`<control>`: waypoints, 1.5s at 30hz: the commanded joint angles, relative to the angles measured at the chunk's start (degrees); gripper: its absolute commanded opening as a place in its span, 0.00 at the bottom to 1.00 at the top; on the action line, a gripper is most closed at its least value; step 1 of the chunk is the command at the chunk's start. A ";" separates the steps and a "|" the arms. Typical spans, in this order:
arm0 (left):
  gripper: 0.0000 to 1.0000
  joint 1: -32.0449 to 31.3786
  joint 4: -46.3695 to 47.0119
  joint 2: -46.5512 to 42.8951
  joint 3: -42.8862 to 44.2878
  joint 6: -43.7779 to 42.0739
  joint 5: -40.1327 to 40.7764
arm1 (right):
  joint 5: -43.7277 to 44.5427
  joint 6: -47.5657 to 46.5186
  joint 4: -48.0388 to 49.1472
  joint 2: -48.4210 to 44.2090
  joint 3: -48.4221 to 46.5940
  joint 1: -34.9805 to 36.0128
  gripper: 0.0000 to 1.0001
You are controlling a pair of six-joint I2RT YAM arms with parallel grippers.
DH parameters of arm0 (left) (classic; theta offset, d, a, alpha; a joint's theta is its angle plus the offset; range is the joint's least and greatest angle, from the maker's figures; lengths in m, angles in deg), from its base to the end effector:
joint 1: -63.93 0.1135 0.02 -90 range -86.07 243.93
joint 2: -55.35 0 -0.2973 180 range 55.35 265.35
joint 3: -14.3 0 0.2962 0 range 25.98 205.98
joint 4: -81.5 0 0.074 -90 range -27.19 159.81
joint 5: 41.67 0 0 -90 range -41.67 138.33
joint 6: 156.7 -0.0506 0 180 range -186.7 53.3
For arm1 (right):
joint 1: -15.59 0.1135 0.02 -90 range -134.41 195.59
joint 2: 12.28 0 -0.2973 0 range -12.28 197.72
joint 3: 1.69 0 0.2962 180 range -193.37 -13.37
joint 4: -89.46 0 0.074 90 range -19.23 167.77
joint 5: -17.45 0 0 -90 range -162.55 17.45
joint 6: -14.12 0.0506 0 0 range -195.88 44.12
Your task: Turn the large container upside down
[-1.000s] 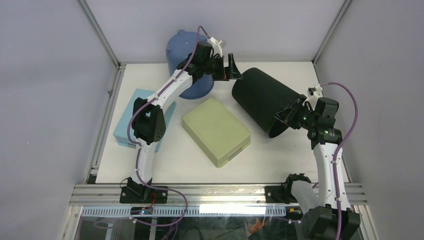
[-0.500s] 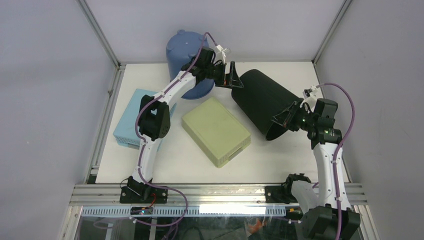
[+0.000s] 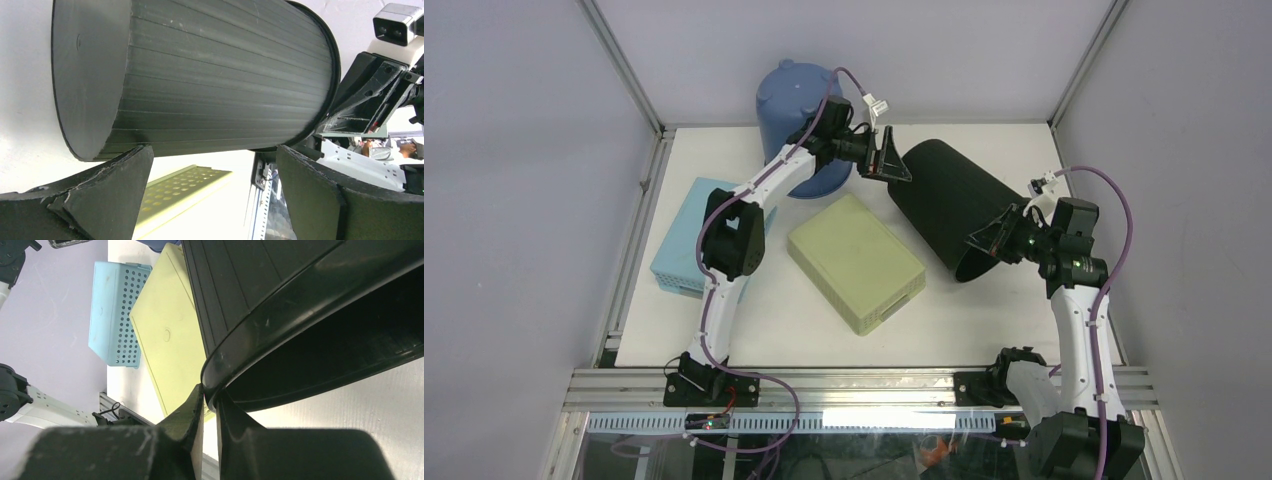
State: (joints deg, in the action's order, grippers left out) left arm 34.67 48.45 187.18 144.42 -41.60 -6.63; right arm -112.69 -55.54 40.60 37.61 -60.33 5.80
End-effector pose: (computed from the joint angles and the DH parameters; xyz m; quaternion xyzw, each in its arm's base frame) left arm 0.5023 -0.3289 0.2674 0.2423 0.7778 -0.5516 0.1791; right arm 0.2099 -0.0031 0.3133 0.0816 0.8600 0.3463 0.3659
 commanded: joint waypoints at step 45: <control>0.99 -1.62 9.46 -2.20 4.61 8.25 1.25 | -2.72 0.75 1.61 -0.40 3.69 -0.15 0.01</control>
State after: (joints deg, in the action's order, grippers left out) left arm 34.39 56.25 191.42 150.65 -35.07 -0.40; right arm -115.70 -56.26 41.94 36.80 -57.67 5.80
